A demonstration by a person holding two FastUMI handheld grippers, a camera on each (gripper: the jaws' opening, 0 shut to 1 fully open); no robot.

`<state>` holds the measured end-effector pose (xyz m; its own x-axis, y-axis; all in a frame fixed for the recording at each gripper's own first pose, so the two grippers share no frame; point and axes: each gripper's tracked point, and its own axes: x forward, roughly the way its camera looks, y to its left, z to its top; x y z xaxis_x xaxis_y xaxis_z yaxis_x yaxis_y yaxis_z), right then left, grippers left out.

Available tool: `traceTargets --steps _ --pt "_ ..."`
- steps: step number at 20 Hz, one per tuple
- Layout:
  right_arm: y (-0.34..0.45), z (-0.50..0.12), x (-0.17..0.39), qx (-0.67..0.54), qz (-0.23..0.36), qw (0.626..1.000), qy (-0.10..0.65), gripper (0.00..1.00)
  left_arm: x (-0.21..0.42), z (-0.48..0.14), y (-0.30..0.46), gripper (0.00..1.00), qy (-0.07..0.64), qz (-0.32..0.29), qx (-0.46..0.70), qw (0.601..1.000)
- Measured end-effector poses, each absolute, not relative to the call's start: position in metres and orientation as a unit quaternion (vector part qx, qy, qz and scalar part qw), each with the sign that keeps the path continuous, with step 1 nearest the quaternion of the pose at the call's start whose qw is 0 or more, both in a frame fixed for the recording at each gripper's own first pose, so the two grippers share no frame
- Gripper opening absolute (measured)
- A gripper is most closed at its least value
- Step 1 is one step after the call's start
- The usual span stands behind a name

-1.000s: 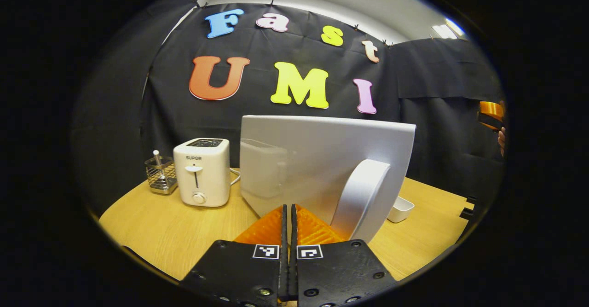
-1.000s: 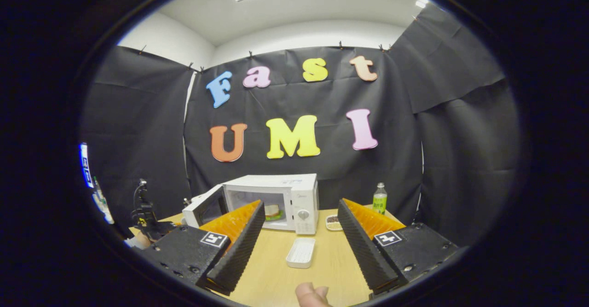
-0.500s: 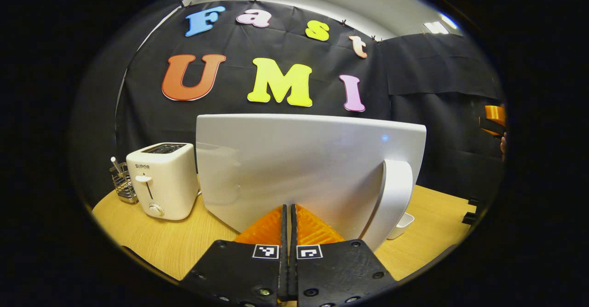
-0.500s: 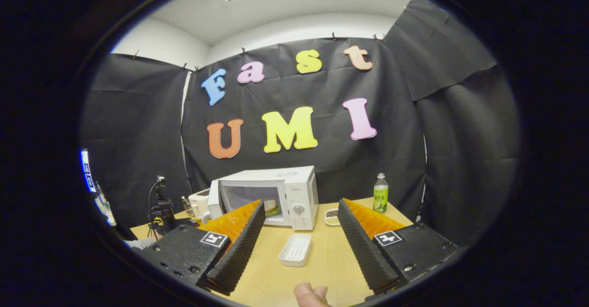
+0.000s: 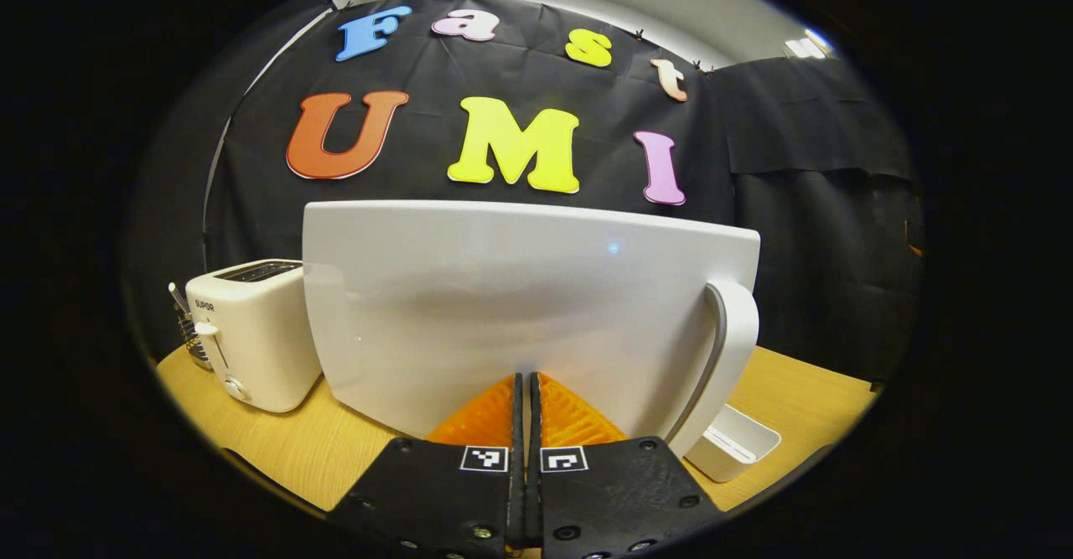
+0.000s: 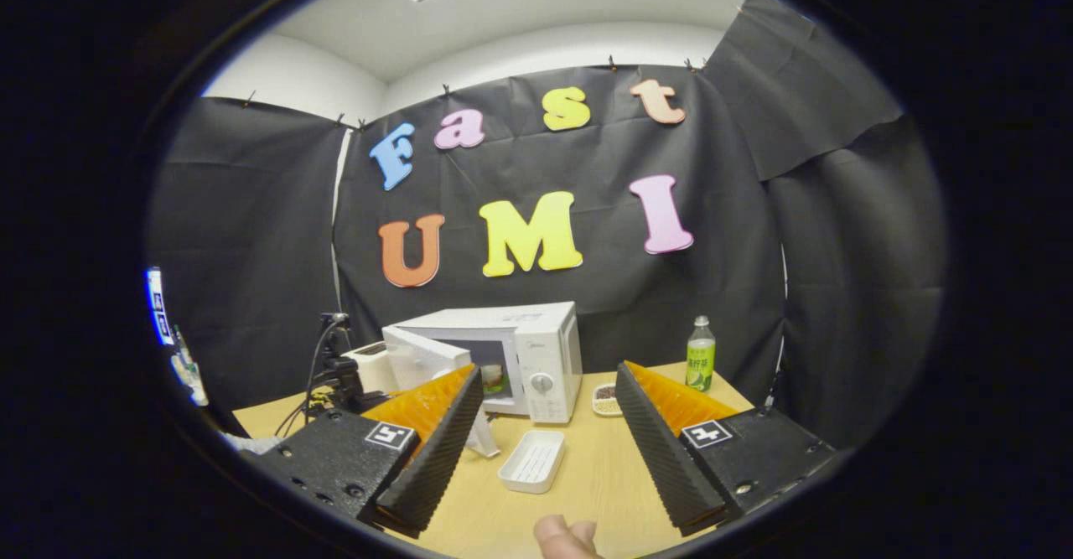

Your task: Open the microwave oven with the left hand, put the food in, and close the microwave oven.

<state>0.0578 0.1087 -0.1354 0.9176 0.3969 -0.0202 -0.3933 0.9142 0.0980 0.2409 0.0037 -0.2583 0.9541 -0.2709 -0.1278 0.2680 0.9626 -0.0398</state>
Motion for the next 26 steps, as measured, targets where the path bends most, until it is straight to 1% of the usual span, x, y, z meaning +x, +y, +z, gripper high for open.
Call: traceTargets --steps 1,2,3,4,7,9,10,11,12,13,14,15,18,19,20,21,22,23,24,25,26 --pt "0.110 -0.137 0.061 0.050 0.207 0.977 0.019 1.00 0.248 -0.262 0.001 0.00 0.071 -0.131 -0.011 0.989" --pt "0.111 -0.139 0.065 0.054 0.213 0.975 0.017 0.92 0.255 -0.264 -0.001 0.00 0.074 -0.124 -0.009 0.989" --pt "0.110 -0.142 0.068 0.058 0.216 0.974 0.017 0.92 0.261 -0.266 -0.003 0.00 0.077 -0.121 -0.009 0.990" --pt "0.108 -0.145 0.072 0.061 0.218 0.974 0.018 1.00 0.269 -0.266 -0.007 0.00 0.075 -0.118 -0.008 0.990" --pt "0.104 -0.154 0.084 0.067 0.216 0.974 0.024 1.00 0.290 -0.266 -0.014 0.00 0.073 -0.105 -0.009 0.992" --pt "0.104 -0.160 0.089 0.069 0.217 0.973 0.027 1.00 0.305 -0.270 -0.014 0.00 0.081 -0.082 -0.028 0.993" --pt "0.102 -0.164 0.091 0.070 0.217 0.973 0.029 0.92 0.308 -0.272 -0.016 0.00 0.090 -0.070 -0.041 0.993" --pt "0.101 -0.168 0.093 0.071 0.216 0.973 0.033 1.00 0.312 -0.266 -0.016 0.01 0.077 -0.063 -0.049 0.994" --pt "0.101 -0.171 0.096 0.072 0.216 0.973 0.039 0.92 0.312 -0.269 -0.018 0.00 0.094 -0.056 -0.051 0.993" --pt "0.101 -0.175 0.097 0.072 0.216 0.973 0.046 0.91 0.310 -0.263 -0.018 0.01 0.084 -0.054 -0.054 0.994" --pt "0.100 -0.178 0.095 0.073 0.214 0.973 0.052 0.91 0.313 -0.266 -0.019 0.02 0.091 -0.056 -0.053 0.993" --pt "0.100 -0.178 0.094 0.074 0.212 0.973 0.055 0.92 0.312 -0.267 -0.018 0.01 0.093 -0.056 -0.053 0.993" --pt "0.098 -0.175 0.092 0.069 0.201 0.976 0.054 0.92 0.305 -0.269 -0.007 0.00 0.117 -0.039 -0.054 0.991" --pt "0.096 -0.173 0.089 0.067 0.197 0.977 0.053 1.00 0.299 -0.270 -0.003 0.00 0.128 -0.034 -0.053 0.990" --pt "0.096 -0.171 0.086 0.066 0.194 0.977 0.052 0.91 0.293 -0.272 0.004 0.00 0.135 -0.024 -0.048 0.989" --pt "0.097 -0.169 0.082 0.063 0.191 0.978 0.051 0.91 0.284 -0.269 0.006 0.06 0.142 -0.021 -0.048 0.989" --pt "0.096 -0.166 0.078 0.060 0.188 0.979 0.049 1.00 0.274 -0.264 0.004 0.13 0.147 -0.024 -0.050 0.988" --pt "0.094 -0.163 0.074 0.058 0.182 0.980 0.048 1.00 0.263 -0.259 0.005 0.12 0.151 -0.023 -0.049 0.987" --pt "0.093 -0.159 0.072 0.056 0.177 0.982 0.047 1.00 0.252 -0.251 0.006 0.35 0.148 -0.025 -0.049 0.987" --pt "0.093 -0.156 0.067 0.055 0.173 0.982 0.047 1.00 0.239 -0.242 0.006 0.39 0.146 -0.027 -0.047 0.988" --pt "0.093 -0.152 0.061 0.055 0.170 0.983 0.047 1.00 0.226 -0.233 0.006 0.64 0.144 -0.029 -0.043 0.988"
